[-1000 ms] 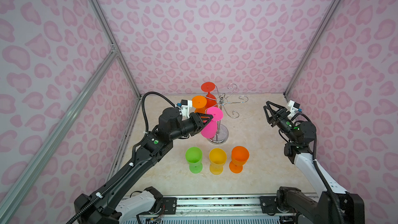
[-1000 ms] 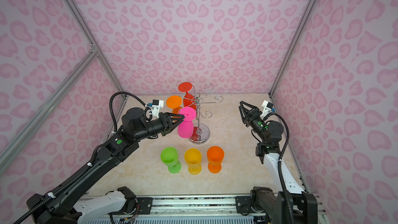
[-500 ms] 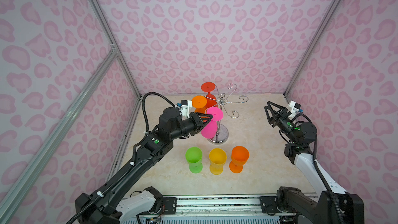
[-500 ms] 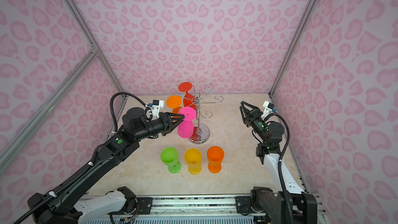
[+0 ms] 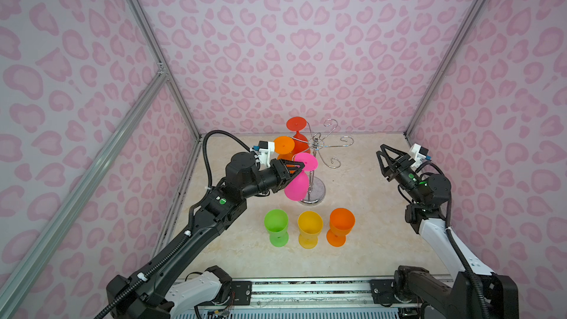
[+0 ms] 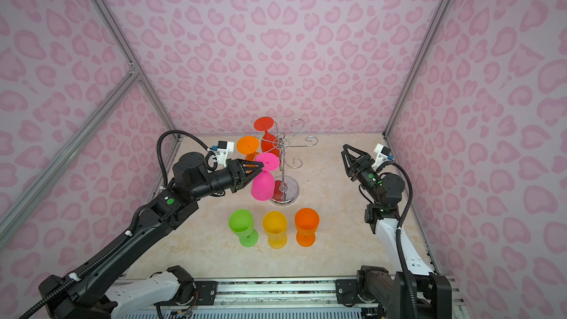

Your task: Take the wine glass off the wine glass rack

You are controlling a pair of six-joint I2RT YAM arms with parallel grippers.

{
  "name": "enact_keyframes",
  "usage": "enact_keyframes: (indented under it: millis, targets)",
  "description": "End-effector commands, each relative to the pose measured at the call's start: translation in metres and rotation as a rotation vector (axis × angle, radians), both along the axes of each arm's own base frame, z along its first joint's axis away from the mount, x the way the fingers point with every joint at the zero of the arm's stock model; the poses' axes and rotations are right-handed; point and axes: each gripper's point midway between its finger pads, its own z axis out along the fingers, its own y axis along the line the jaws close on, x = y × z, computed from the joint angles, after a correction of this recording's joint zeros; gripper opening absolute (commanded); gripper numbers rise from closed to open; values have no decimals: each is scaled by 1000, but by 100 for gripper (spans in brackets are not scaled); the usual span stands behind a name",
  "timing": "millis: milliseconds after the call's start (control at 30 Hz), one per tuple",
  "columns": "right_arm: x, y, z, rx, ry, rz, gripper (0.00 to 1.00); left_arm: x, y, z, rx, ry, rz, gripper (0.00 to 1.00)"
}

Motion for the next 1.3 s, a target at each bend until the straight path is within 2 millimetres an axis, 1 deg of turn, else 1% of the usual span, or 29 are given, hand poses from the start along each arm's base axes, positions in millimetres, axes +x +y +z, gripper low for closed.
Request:
enact_keyframes:
  millis: [0, 333, 500, 1100, 1267]
  targets:
    - [-4, 2, 7, -7, -37, 9, 51, 3, 0, 11, -24, -32, 9, 31]
    - [-3, 2, 5, -5, -36, 13, 52, 4, 3, 10, -17, -23, 28, 28]
    - [-2, 2, 6, 2, -40, 15, 51, 5, 5, 8, -10, -15, 30, 23]
    - [-3, -2, -1, 18, -35, 11, 52, 6, 2, 0, 15, 22, 17, 14]
    - [-3, -2, -5, 26, -31, 13, 51, 7, 3, -1, 21, 26, 22, 8]
